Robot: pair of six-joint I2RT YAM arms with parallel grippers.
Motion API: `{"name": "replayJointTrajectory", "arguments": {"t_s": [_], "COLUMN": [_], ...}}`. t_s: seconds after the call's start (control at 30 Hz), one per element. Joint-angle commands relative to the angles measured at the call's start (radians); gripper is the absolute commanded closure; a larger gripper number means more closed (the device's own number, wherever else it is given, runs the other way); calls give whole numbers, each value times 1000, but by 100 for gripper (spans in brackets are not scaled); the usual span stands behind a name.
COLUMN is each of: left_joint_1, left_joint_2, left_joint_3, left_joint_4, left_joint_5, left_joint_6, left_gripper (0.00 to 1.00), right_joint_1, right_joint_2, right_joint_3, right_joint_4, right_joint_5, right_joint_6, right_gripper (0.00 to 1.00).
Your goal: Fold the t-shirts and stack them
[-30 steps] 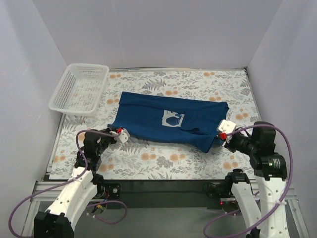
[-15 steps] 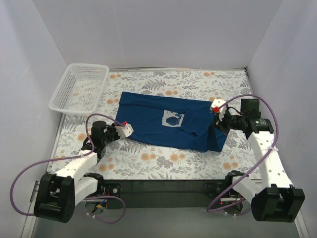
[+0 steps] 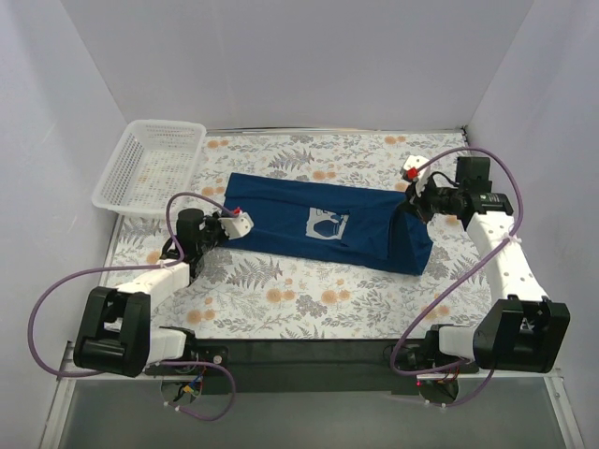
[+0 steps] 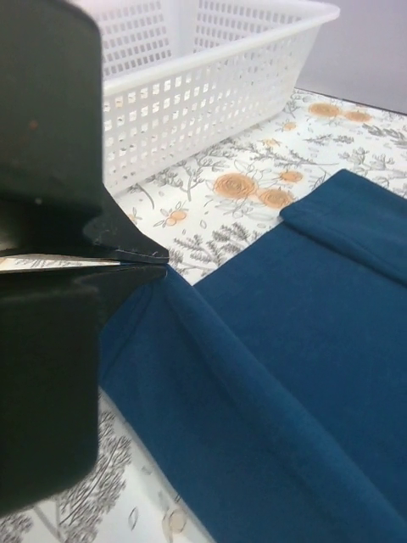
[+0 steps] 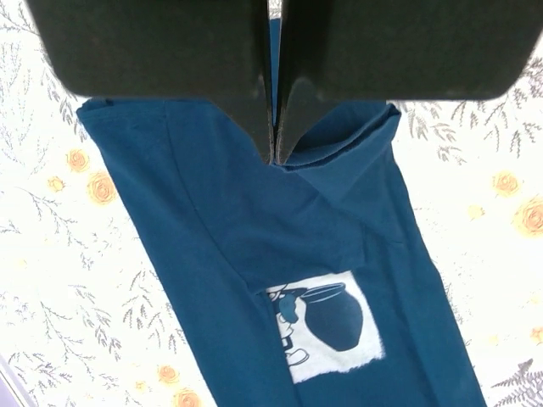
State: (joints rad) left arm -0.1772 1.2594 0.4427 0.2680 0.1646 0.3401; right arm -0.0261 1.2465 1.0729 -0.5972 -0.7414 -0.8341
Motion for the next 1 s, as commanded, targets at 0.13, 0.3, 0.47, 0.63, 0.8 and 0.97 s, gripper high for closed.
{"name": "replayJointTrajectory", "arguments": {"t_s": [0.13, 0.3, 0.47, 0.63, 0.8, 0.97], "left_joint_1": [16, 18, 18, 18, 18, 18], "left_joint_2": [133, 202, 259, 293, 317, 327], "left_joint_3": [122, 169, 205, 249, 266, 263], "left_joint_4": [19, 17, 17, 14, 10, 17], "left_joint_5": [9, 21, 24, 30, 33, 29], "left_joint_6": [8, 23, 40, 56, 59, 59], "left_gripper": [100, 100, 100, 100, 100, 100], "right_joint_1": [-6, -8, -9, -8, -8, -8], "right_joint_2": [126, 206, 241, 267, 297, 341], "right_joint_3": [133, 171, 190, 208, 235, 274], "right_joint_4": [74, 86, 102, 109, 112, 114], "right_joint_5": [-44, -64, -67, -64, -62, -68], "right_joint_6": [64, 96, 112, 127, 142, 162], "right_gripper": [99, 99, 99, 99, 99, 99]}}
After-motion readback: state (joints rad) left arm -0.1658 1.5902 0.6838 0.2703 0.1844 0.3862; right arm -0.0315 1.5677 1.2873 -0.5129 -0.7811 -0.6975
